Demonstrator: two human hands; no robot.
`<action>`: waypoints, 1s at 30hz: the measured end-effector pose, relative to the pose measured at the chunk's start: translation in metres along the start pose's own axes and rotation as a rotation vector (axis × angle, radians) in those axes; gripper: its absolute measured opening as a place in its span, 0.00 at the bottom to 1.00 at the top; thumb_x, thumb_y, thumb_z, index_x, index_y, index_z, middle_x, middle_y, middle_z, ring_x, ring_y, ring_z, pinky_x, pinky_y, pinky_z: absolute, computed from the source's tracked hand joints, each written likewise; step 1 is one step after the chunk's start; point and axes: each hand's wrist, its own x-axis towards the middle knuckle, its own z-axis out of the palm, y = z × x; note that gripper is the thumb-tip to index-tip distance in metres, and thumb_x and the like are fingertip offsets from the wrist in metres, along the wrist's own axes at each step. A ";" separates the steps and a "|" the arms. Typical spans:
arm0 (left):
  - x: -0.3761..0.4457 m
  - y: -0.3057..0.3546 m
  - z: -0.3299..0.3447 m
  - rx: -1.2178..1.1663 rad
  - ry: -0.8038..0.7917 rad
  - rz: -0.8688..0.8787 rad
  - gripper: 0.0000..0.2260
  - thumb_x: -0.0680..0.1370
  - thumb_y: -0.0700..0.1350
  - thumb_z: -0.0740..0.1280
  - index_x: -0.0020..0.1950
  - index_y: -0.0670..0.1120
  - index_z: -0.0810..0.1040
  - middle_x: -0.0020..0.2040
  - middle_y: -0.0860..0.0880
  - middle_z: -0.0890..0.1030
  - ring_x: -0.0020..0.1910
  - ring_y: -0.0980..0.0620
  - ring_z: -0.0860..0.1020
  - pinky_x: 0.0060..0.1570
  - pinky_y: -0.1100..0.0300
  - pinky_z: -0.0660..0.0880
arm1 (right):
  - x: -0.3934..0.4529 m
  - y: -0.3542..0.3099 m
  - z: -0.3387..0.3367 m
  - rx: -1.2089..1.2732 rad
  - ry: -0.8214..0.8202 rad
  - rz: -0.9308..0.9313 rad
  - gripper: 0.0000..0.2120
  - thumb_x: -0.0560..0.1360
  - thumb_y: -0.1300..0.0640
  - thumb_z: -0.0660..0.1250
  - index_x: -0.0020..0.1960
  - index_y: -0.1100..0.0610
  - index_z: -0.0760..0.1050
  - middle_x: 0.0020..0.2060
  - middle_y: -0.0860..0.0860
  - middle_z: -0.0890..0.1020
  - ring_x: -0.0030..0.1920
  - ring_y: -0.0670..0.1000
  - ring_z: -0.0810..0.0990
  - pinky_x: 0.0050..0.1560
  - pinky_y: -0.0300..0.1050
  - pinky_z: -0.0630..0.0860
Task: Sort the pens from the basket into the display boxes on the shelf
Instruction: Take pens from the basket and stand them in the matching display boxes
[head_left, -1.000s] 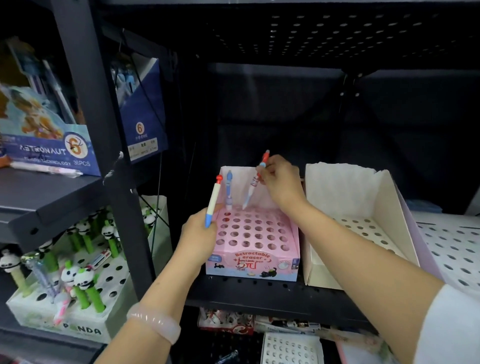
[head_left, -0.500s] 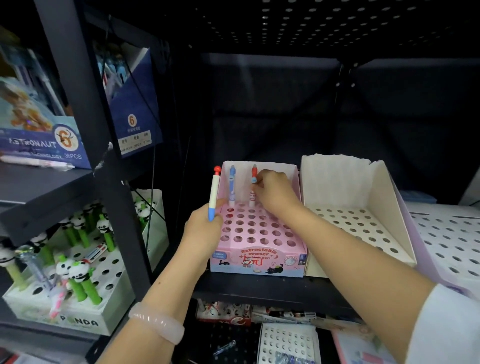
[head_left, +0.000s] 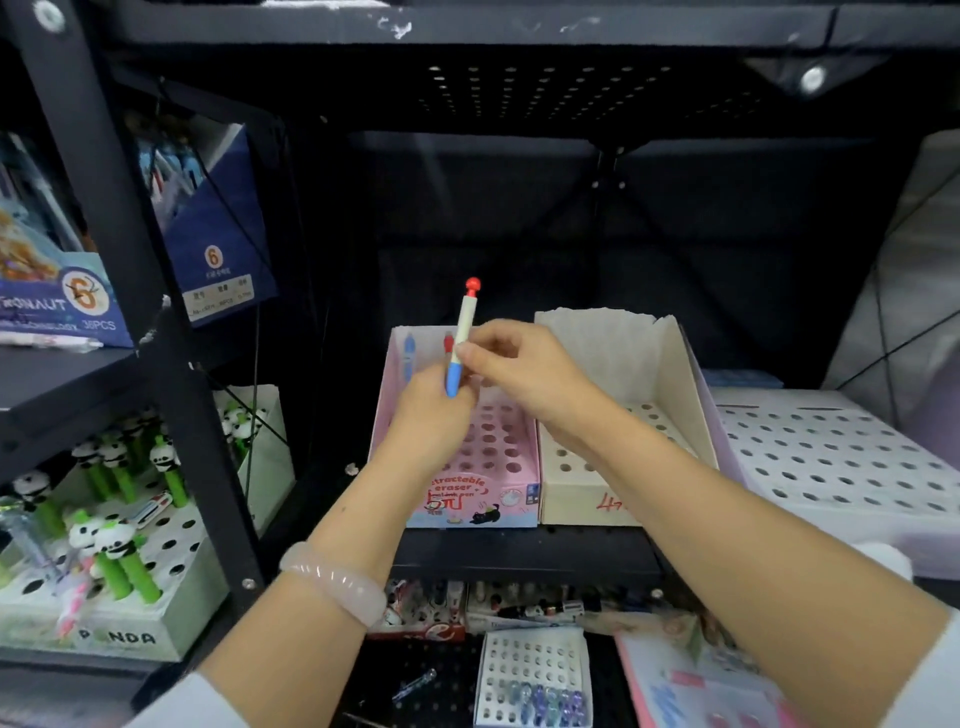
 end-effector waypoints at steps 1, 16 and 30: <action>-0.001 0.001 0.004 -0.001 -0.027 0.021 0.10 0.79 0.43 0.60 0.60 0.51 0.73 0.44 0.56 0.74 0.37 0.60 0.72 0.31 0.72 0.71 | 0.000 0.000 -0.009 0.014 0.055 0.006 0.06 0.77 0.61 0.63 0.42 0.55 0.75 0.37 0.48 0.81 0.34 0.37 0.79 0.39 0.30 0.75; 0.004 -0.027 0.015 0.071 -0.135 0.043 0.15 0.79 0.45 0.60 0.65 0.55 0.69 0.56 0.60 0.74 0.50 0.68 0.71 0.35 0.76 0.68 | 0.017 0.052 -0.071 -0.803 0.268 0.149 0.12 0.81 0.54 0.53 0.57 0.62 0.65 0.42 0.61 0.79 0.40 0.61 0.78 0.40 0.50 0.74; 0.002 -0.030 0.014 0.064 -0.120 0.092 0.10 0.80 0.43 0.60 0.58 0.56 0.71 0.53 0.61 0.76 0.52 0.68 0.72 0.48 0.73 0.68 | 0.016 0.081 -0.063 -0.809 0.138 0.233 0.09 0.81 0.54 0.53 0.54 0.60 0.65 0.41 0.57 0.77 0.38 0.56 0.76 0.38 0.48 0.72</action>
